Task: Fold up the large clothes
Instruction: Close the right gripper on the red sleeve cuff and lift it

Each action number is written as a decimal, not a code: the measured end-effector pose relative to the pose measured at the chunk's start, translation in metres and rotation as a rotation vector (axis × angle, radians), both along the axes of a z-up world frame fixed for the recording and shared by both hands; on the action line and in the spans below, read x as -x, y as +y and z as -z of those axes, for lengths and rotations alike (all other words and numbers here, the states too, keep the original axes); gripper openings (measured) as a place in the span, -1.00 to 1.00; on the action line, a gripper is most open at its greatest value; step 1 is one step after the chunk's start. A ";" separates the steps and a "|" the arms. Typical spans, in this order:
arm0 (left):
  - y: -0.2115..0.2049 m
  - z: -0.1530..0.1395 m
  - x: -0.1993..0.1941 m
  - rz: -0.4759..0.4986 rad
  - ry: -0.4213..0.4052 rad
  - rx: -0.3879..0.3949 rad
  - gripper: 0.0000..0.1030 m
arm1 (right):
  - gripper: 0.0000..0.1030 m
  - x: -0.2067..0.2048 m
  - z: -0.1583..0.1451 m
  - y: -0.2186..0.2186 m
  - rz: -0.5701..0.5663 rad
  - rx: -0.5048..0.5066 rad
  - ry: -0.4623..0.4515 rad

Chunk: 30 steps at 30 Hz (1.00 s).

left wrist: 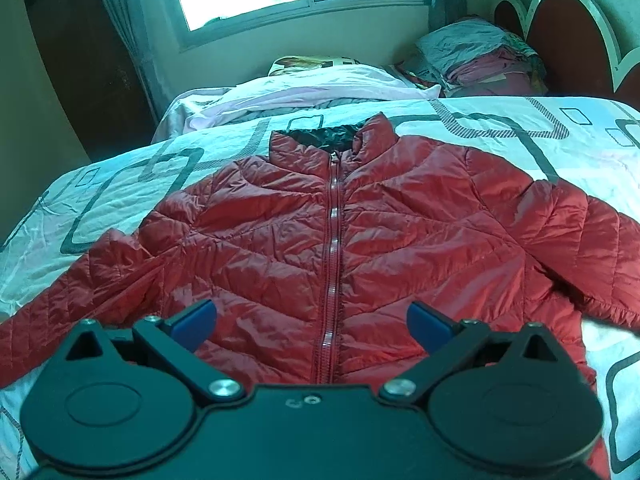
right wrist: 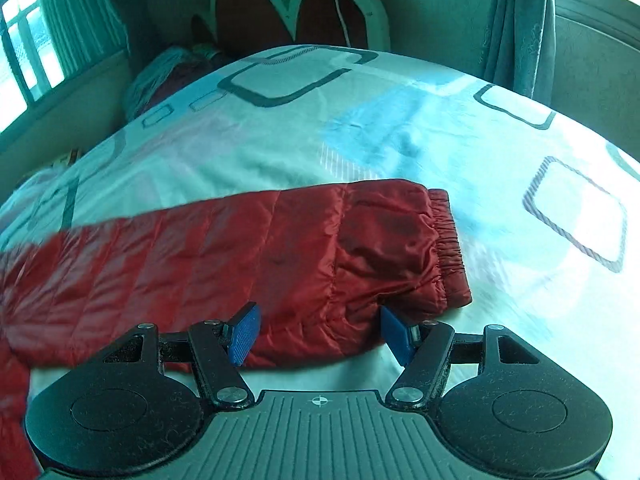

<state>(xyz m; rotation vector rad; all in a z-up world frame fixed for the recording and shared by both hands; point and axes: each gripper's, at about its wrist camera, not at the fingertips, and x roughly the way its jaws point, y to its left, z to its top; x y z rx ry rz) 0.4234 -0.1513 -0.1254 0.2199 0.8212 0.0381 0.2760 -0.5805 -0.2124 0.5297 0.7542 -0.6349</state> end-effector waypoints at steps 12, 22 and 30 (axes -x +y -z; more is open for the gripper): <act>0.024 0.006 -0.013 -0.027 0.059 0.044 0.77 | -0.81 -0.033 -0.037 0.017 -0.084 0.120 -0.139; 0.087 -0.003 -0.023 -0.119 0.038 0.091 0.74 | -0.81 -0.124 -0.103 0.160 -0.439 0.233 -0.311; 0.144 0.005 -0.032 -0.163 0.058 0.119 0.74 | -0.81 -0.185 -0.087 0.287 -0.678 0.144 -0.277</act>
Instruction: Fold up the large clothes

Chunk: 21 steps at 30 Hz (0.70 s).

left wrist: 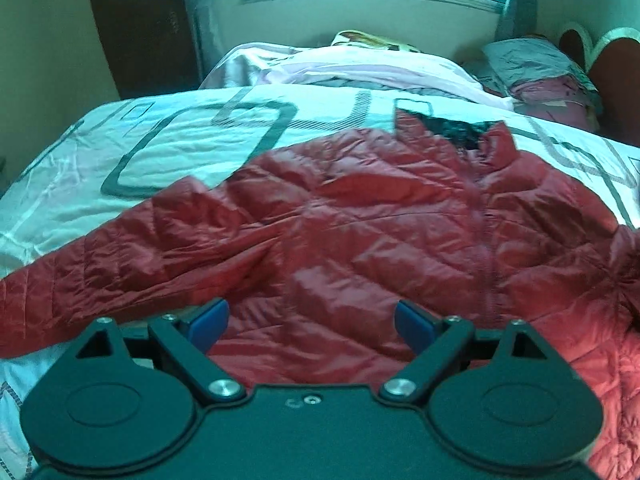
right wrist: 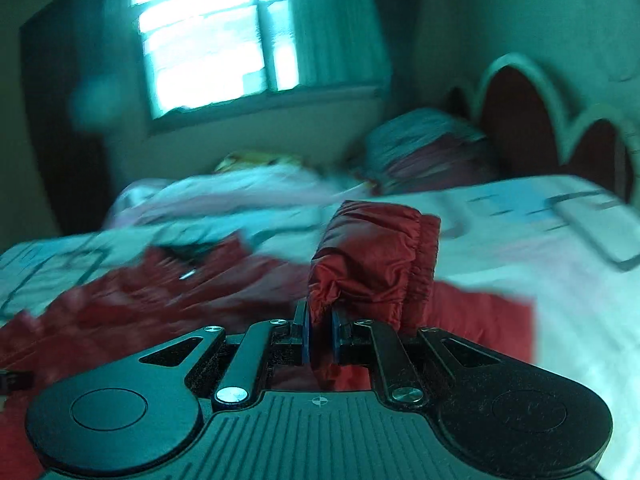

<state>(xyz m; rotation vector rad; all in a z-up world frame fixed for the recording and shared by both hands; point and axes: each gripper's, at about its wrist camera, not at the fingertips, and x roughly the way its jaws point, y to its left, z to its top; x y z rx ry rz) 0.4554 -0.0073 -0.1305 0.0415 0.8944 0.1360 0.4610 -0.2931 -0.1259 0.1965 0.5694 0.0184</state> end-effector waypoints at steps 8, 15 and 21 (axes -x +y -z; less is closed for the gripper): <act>0.035 0.009 -0.009 0.012 0.015 0.038 0.74 | -0.79 -0.031 0.041 0.086 -0.161 -0.034 0.135; 0.031 0.008 -0.015 0.071 0.004 0.086 0.74 | 0.64 -0.020 0.040 0.107 -0.204 0.019 0.079; -0.016 0.008 -0.019 0.245 0.003 0.172 0.74 | 0.65 0.006 0.023 0.061 -0.107 0.070 0.046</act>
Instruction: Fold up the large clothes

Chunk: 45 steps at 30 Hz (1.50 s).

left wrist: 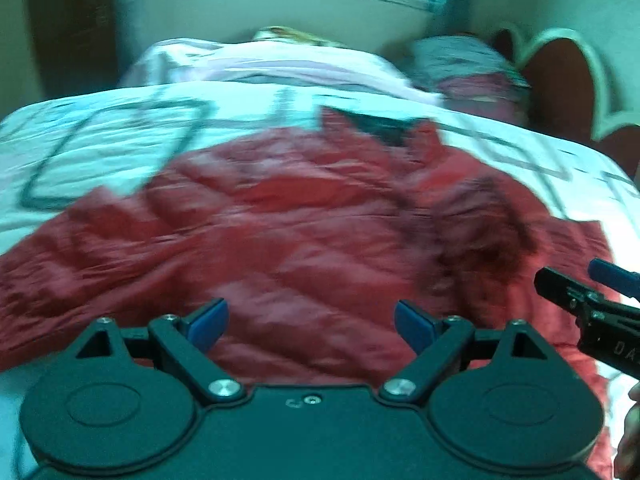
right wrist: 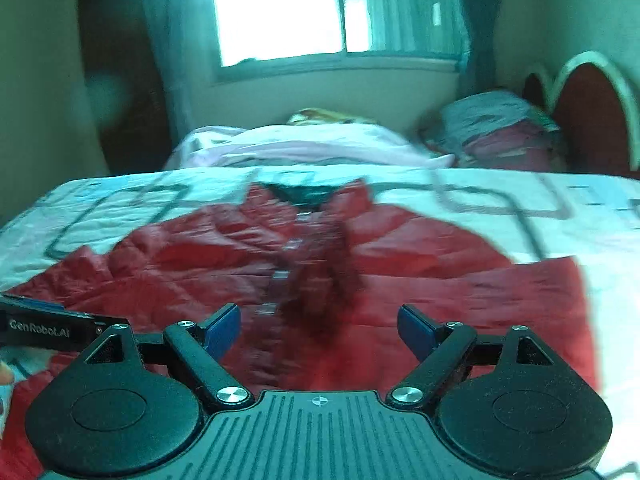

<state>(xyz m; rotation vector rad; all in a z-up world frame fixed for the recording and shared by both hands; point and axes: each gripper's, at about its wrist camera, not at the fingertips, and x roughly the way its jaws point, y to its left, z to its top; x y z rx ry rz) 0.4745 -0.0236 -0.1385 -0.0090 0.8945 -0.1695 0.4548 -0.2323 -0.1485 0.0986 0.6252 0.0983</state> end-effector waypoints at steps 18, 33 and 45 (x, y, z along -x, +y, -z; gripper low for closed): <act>-0.113 0.050 -0.046 0.138 -0.072 -0.027 -0.18 | 0.65 0.069 0.027 -0.119 0.266 0.029 0.100; -0.005 0.007 -0.047 -0.017 -0.211 0.204 -0.78 | 0.64 0.040 0.046 -0.099 0.182 0.009 0.119; 0.038 0.059 -0.060 -0.104 -0.059 0.175 -0.71 | 0.64 0.029 0.026 -0.091 0.168 -0.119 0.093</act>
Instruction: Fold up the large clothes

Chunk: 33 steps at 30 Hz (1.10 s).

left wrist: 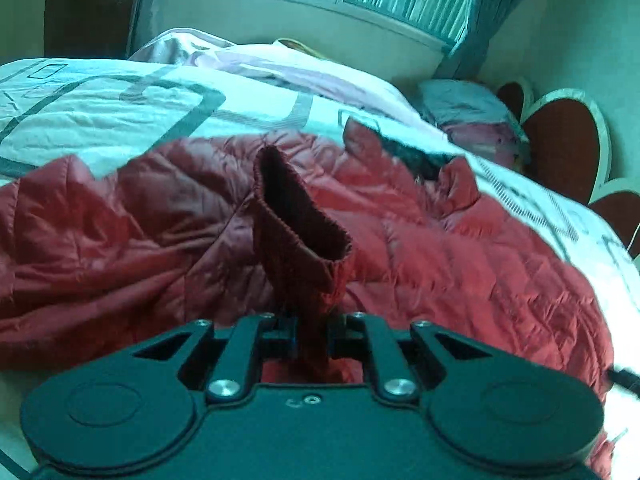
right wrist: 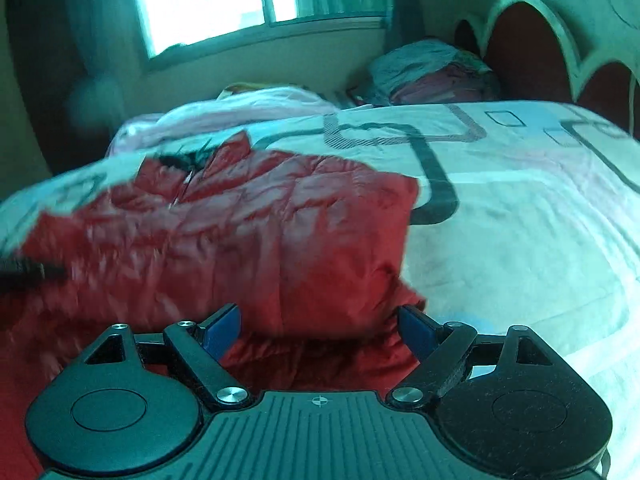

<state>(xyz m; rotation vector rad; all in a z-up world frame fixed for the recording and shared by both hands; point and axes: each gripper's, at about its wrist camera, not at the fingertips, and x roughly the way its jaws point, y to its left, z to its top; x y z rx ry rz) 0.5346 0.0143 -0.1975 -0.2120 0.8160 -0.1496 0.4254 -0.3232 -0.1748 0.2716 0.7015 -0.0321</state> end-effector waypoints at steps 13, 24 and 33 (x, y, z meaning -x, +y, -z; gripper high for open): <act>0.034 -0.032 0.045 -0.101 -0.093 -0.073 -0.04 | -0.50 -0.017 0.031 -0.036 0.042 -0.057 0.122; -0.011 -0.028 0.024 -0.013 -0.112 -0.100 -0.04 | -0.57 -0.004 -0.011 -0.041 0.102 0.030 0.011; -0.024 -0.003 -0.005 -0.009 -0.095 -0.200 -0.04 | -0.57 -0.084 -0.004 -0.016 0.034 0.091 -0.010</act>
